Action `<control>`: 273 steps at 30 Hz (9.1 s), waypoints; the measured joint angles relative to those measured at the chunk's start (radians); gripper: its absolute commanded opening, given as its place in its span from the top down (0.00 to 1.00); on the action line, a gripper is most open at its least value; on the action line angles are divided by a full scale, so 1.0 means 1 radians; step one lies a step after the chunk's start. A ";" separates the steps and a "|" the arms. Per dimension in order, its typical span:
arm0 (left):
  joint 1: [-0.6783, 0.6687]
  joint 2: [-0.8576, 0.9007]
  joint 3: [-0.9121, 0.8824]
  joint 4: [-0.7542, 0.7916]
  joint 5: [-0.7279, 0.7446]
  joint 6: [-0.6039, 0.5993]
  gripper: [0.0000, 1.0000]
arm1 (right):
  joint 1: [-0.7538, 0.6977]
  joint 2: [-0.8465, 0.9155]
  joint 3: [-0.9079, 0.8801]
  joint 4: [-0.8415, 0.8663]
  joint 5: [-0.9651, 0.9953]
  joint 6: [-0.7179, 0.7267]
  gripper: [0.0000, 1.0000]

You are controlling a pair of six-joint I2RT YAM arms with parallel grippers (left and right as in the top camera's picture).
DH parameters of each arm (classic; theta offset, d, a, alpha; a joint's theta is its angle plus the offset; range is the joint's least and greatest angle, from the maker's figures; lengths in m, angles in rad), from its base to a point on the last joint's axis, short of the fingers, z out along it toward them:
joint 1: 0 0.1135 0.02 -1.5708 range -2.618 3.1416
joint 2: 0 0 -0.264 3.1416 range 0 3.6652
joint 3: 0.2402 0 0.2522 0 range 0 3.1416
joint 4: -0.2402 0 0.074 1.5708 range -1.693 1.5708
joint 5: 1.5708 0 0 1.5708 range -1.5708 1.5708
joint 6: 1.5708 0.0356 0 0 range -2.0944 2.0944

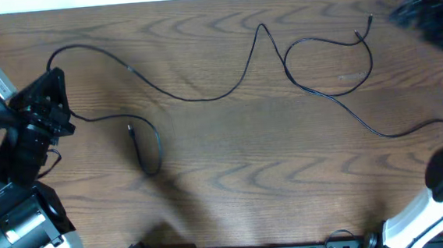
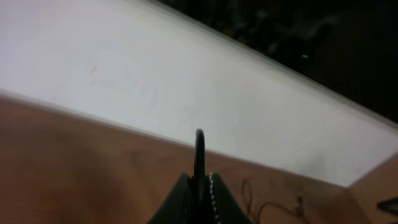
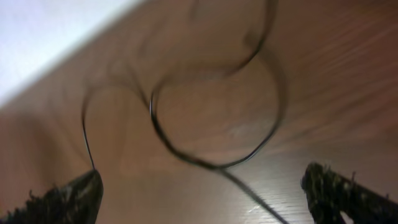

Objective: Untangle cables

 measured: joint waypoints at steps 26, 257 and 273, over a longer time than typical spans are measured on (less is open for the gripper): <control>-0.483 0.292 0.000 -0.371 0.122 0.485 0.93 | 0.483 0.230 -0.003 -0.174 0.362 -0.477 0.05; -0.537 0.336 0.000 -0.396 -0.492 0.533 0.41 | 0.899 0.099 -0.615 0.779 0.084 -0.851 0.24; -0.537 0.336 0.000 -0.421 -0.491 0.533 0.41 | 0.893 0.036 -0.613 0.813 0.097 -0.546 0.99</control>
